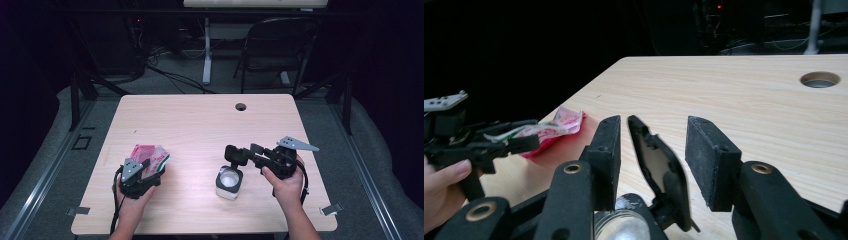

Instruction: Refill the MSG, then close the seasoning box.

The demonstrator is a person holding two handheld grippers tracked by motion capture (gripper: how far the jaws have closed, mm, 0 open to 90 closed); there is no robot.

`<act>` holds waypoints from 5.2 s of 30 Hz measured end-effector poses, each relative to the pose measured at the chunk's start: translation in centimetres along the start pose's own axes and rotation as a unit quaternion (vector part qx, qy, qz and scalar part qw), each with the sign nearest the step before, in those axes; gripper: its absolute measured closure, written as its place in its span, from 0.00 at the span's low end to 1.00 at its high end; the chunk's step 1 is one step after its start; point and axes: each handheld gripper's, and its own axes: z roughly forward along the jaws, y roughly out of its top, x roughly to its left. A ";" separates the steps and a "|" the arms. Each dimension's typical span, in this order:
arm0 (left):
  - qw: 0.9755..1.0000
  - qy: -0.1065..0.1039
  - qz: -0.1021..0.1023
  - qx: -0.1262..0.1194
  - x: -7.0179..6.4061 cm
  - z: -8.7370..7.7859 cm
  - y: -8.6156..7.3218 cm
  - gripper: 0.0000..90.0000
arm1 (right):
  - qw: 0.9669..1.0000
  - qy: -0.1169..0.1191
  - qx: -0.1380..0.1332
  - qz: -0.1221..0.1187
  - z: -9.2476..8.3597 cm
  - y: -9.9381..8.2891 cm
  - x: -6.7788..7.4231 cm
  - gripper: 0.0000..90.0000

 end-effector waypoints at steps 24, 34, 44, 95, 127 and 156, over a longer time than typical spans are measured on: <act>0.998 -0.033 0.051 0.019 -3.6 0.5 0.3 0.37 | 0.999 -0.003 0.032 0.006 1.4 -1.0 -0.8 0.68; 0.997 -0.053 0.048 0.022 -4.5 0.9 0.9 0.37 | 0.999 -0.007 0.036 -0.011 1.0 -1.3 -0.3 0.74; 0.998 -0.054 0.023 0.016 -3.9 0.7 1.5 0.38 | 0.999 -0.008 0.036 -0.023 0.8 -1.4 0.1 0.80; 0.998 -0.056 0.014 0.013 -3.3 0.5 2.8 0.45 | 0.997 0.021 0.049 -0.049 0.3 -2.1 1.5 0.77; 0.998 -0.062 0.018 0.016 -3.5 0.9 3.1 0.45 | 0.992 0.031 0.072 -0.098 0.6 -3.5 3.3 0.73; 0.998 -0.064 0.019 0.017 -3.6 1.0 3.0 0.45 | 0.987 0.025 0.087 -0.129 0.6 -4.2 4.1 0.71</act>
